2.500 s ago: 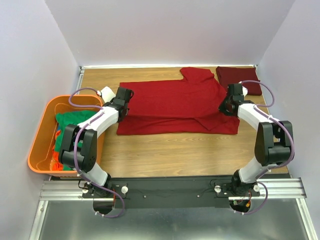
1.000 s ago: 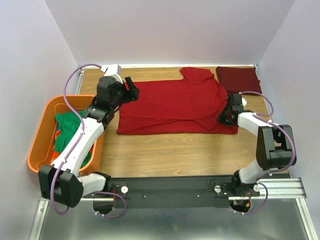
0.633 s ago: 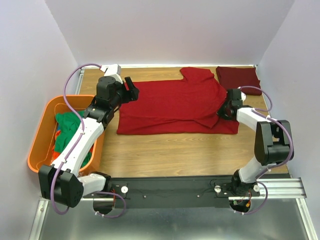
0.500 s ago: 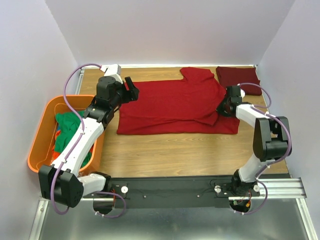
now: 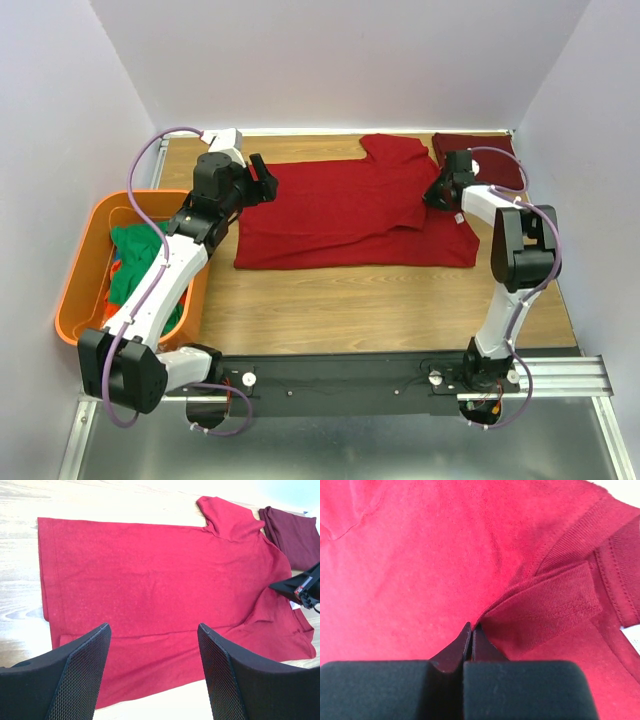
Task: Fold and stack the t-shirts
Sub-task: Fold the tshirt
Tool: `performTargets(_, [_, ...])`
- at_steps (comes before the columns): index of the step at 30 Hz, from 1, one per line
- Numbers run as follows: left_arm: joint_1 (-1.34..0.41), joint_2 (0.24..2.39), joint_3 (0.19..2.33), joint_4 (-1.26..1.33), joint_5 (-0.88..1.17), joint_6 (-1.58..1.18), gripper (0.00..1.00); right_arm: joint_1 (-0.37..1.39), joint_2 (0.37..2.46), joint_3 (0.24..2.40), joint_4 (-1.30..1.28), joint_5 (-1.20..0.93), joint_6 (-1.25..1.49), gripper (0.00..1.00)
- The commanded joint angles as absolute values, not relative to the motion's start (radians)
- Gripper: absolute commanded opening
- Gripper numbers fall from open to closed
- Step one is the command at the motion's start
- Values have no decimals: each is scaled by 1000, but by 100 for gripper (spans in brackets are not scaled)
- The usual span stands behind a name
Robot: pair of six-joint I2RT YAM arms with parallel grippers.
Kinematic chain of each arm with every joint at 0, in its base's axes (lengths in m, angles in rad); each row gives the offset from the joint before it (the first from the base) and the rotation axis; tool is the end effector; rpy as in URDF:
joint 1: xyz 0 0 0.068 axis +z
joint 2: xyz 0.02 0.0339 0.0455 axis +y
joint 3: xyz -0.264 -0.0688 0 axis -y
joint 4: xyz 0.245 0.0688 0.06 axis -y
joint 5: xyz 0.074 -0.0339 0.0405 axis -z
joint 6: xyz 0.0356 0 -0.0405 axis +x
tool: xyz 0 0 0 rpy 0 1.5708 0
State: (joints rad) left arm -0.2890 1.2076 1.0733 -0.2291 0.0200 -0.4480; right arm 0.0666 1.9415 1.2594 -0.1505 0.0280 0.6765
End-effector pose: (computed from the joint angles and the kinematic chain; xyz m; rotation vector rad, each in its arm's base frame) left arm 0.2677 -0.0803 0.3480 -0.1428 1.9629 -0.5072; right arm 0.4165 0.0268 0.1706 0.7410 2.3104 0.3091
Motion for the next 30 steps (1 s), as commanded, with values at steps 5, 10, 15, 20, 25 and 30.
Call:
performTargets(5, [-282, 1226, 1066, -229, 44, -426, 78, 72, 2014, 1351, -135, -31, 681, 1])
performTargets(10, [-282, 1235, 1057, -227, 44, -430, 78, 71, 2026, 1362, -133, -57, 680, 23])
performTargets(15, [-281, 1253, 1052, -232, 41, -451, 78, 72, 1976, 1330, -103, -110, 664, 60])
performTargets(20, [-281, 1264, 1043, -224, 57, -457, 78, 74, 1895, 1258, -87, -132, 650, 76])
performTargets(25, [-279, 1266, 1043, -222, 54, -457, 78, 75, 1815, 1132, -58, -149, 658, 77])
performTargets(30, [-278, 1269, 1045, -224, 57, -457, 78, 86, 1795, 1048, -35, -152, 661, 77])
